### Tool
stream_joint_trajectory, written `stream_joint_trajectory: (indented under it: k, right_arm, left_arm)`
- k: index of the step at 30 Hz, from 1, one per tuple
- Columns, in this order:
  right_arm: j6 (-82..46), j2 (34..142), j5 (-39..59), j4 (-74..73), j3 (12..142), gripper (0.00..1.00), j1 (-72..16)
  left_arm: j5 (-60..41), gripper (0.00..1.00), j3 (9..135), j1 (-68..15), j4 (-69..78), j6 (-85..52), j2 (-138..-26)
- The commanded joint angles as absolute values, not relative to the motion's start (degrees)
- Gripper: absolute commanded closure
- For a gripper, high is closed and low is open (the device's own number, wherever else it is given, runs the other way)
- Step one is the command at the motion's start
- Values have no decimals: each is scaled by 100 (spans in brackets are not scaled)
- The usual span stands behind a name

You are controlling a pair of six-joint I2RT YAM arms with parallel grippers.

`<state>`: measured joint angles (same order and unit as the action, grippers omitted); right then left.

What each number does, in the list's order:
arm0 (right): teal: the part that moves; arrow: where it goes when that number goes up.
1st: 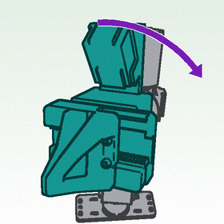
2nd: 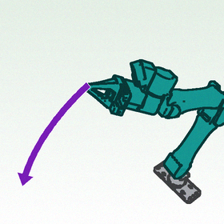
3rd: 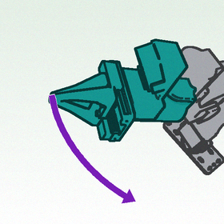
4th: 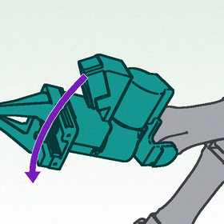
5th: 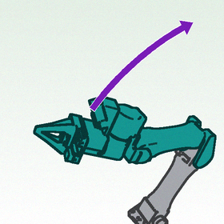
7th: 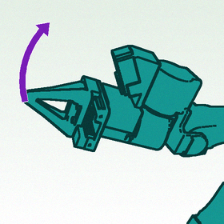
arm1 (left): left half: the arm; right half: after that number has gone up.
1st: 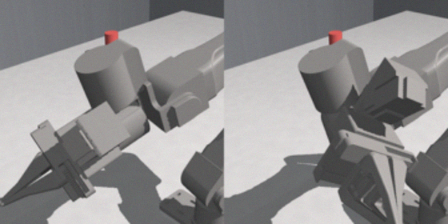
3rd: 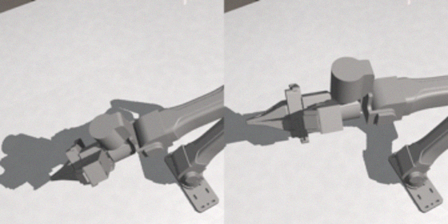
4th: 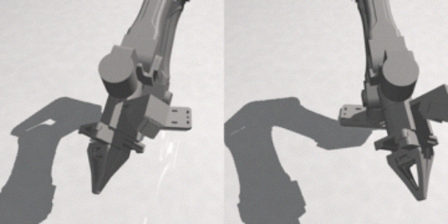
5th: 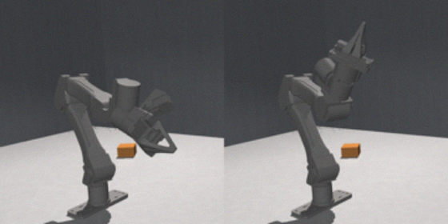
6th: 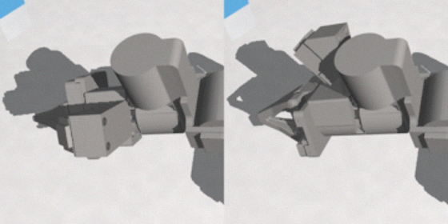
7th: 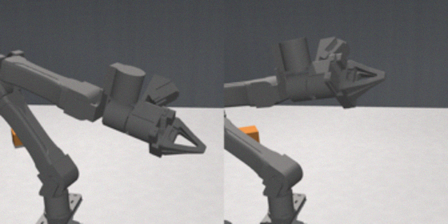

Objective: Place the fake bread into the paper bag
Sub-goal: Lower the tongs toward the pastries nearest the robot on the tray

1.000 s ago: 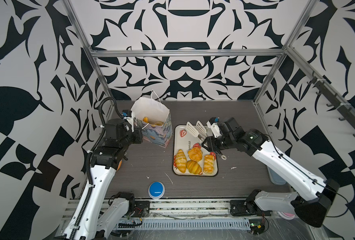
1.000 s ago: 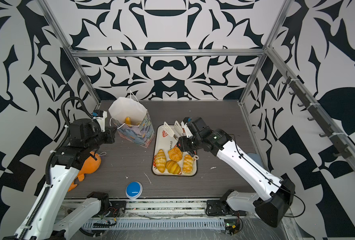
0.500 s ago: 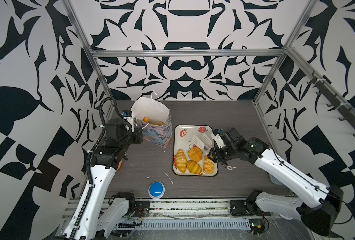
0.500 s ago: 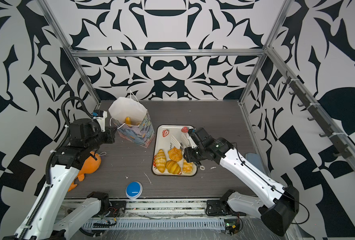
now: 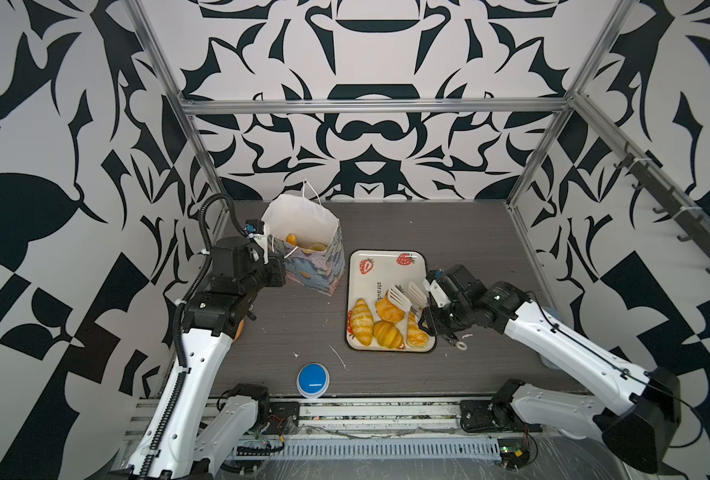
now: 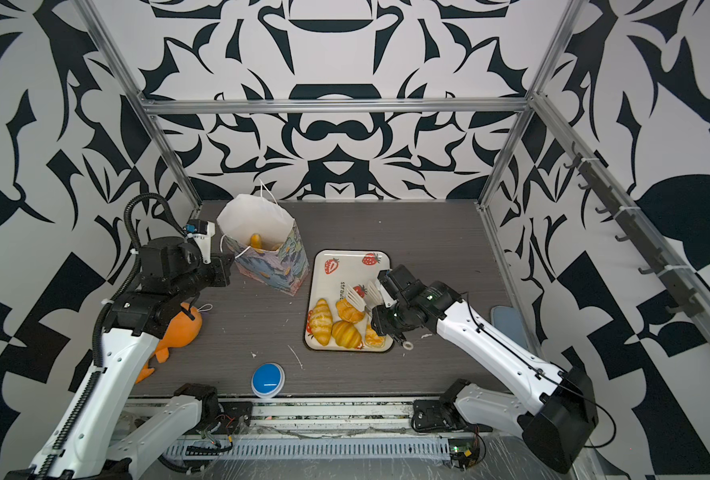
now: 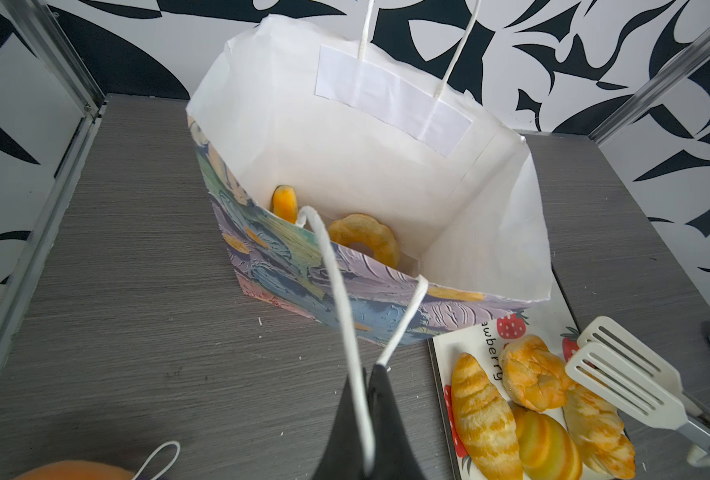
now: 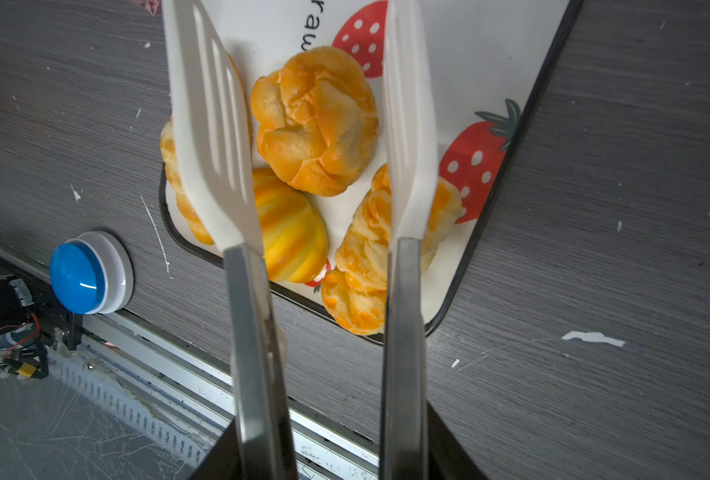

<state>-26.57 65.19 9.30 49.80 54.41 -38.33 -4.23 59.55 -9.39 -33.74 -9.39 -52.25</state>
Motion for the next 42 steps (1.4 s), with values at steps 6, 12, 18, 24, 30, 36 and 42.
stream_joint_trajectory:
  k: [6, 12, 18, 24, 30, 36, 42]
  right_arm:
    - [-2661, 6402, 1074, 4881, 5311, 46, -3823]
    - [-2664, 6504, 1142, 4809, 5241, 44, -3840]
    - [-2666, 6612, 1182, 4747, 5265, 44, -3933]
    - [-2663, 6749, 1057, 4731, 5300, 44, -4068]
    - [-2629, 6860, 894, 4778, 5396, 43, -4153]
    - [-2610, 6993, 733, 4831, 5512, 43, -4226]
    - [-2525, 7183, 496, 4959, 5710, 43, -4307]
  left_arm:
    - [-415, 96, 5925, -953, -3511, -924, -5247]
    - [-416, 96, 5924, -957, -3518, -928, -5234]
    - [-422, 96, 5924, -954, -3521, -930, -5237]
    - [-424, 96, 5924, -958, -3524, -925, -5223]
    - [-420, 96, 5924, -949, -3528, -916, -5225]
    - [-422, 96, 5919, -958, -3528, -924, -5221]
    - [-422, 96, 5921, -955, -3527, -914, -5203]
